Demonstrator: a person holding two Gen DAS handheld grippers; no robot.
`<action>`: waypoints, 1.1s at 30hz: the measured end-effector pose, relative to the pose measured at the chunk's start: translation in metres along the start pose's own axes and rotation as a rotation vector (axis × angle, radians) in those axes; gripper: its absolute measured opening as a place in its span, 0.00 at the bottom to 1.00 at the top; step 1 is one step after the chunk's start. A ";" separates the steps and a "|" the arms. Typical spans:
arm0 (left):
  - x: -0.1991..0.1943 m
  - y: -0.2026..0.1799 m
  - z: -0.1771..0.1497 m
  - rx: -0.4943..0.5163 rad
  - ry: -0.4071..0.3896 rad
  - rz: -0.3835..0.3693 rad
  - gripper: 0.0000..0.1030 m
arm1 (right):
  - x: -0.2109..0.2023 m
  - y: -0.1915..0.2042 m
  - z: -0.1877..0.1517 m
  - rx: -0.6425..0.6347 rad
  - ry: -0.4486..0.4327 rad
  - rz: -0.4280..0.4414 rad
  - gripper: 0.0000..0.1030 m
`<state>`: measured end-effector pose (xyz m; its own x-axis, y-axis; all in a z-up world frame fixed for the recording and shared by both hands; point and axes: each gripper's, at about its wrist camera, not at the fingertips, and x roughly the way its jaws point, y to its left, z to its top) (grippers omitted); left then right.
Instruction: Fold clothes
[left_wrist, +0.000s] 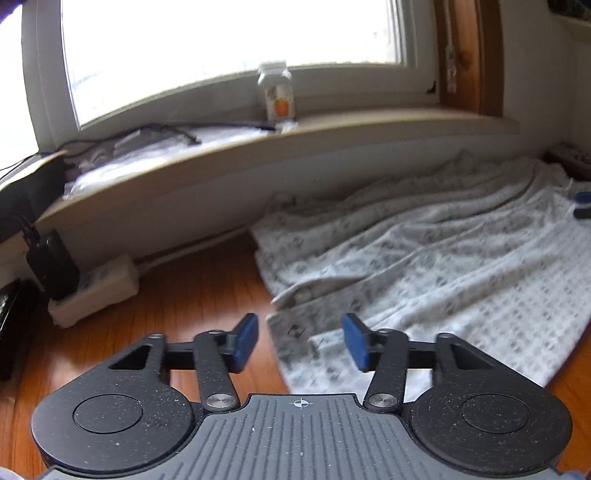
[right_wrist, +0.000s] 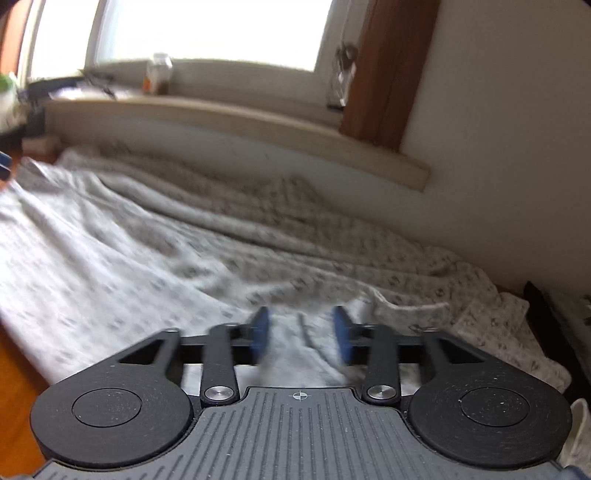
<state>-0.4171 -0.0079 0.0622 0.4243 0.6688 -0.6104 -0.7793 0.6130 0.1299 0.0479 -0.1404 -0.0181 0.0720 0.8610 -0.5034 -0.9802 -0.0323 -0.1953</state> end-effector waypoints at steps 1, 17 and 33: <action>-0.004 -0.004 0.002 0.004 -0.019 -0.010 0.64 | -0.003 0.003 0.000 0.001 -0.011 0.025 0.50; -0.018 0.021 -0.046 -0.024 0.102 -0.066 0.55 | 0.015 0.031 -0.002 0.077 0.069 0.264 0.63; 0.022 0.026 -0.013 -0.129 0.063 -0.153 0.43 | 0.011 0.033 -0.006 0.081 0.064 0.254 0.65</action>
<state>-0.4339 0.0174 0.0420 0.5161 0.5419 -0.6633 -0.7620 0.6441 -0.0666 0.0171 -0.1355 -0.0351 -0.1693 0.7966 -0.5804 -0.9797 -0.2001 0.0111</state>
